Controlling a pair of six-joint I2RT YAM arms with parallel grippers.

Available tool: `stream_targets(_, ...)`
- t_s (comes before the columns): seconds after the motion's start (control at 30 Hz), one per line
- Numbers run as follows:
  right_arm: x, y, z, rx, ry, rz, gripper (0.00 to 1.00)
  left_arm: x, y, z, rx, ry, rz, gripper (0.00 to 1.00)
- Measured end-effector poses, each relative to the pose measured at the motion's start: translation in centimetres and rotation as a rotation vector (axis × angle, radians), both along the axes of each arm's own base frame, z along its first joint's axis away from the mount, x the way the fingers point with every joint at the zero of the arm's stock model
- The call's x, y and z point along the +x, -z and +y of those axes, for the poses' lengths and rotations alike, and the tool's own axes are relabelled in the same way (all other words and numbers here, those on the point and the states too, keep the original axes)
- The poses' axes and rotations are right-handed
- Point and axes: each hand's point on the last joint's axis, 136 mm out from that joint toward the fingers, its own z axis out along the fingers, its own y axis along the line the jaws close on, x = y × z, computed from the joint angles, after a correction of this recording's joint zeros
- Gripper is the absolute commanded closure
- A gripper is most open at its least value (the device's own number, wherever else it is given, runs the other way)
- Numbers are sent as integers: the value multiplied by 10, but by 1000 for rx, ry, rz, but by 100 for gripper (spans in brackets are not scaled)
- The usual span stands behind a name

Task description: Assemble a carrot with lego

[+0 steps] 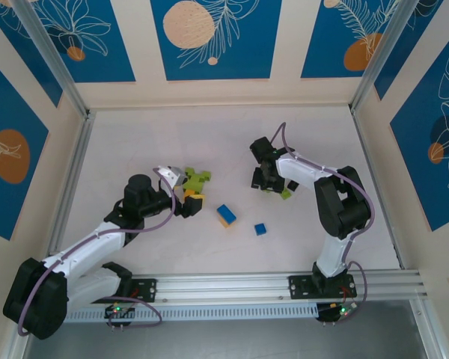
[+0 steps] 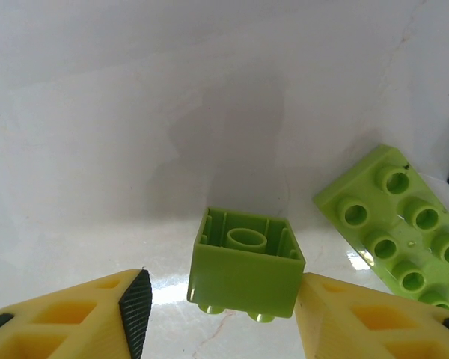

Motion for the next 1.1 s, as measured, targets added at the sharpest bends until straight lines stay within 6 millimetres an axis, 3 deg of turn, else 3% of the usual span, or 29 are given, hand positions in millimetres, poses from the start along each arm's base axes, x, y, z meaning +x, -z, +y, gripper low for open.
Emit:
stream_targets(0.3, -19, 25, -1, -46, -8, 8, 43, 0, 0, 0, -1, 4, 0, 1)
stream_targets(0.63, -18, 22, 3, -111, -43, -147, 46, -2, 0, -1, -4, 13, 2, 0)
stream_targets(1.1, -12, 20, -6, -162, -28, -260, 47, -3, -1, -2, -6, 18, 2, 1)
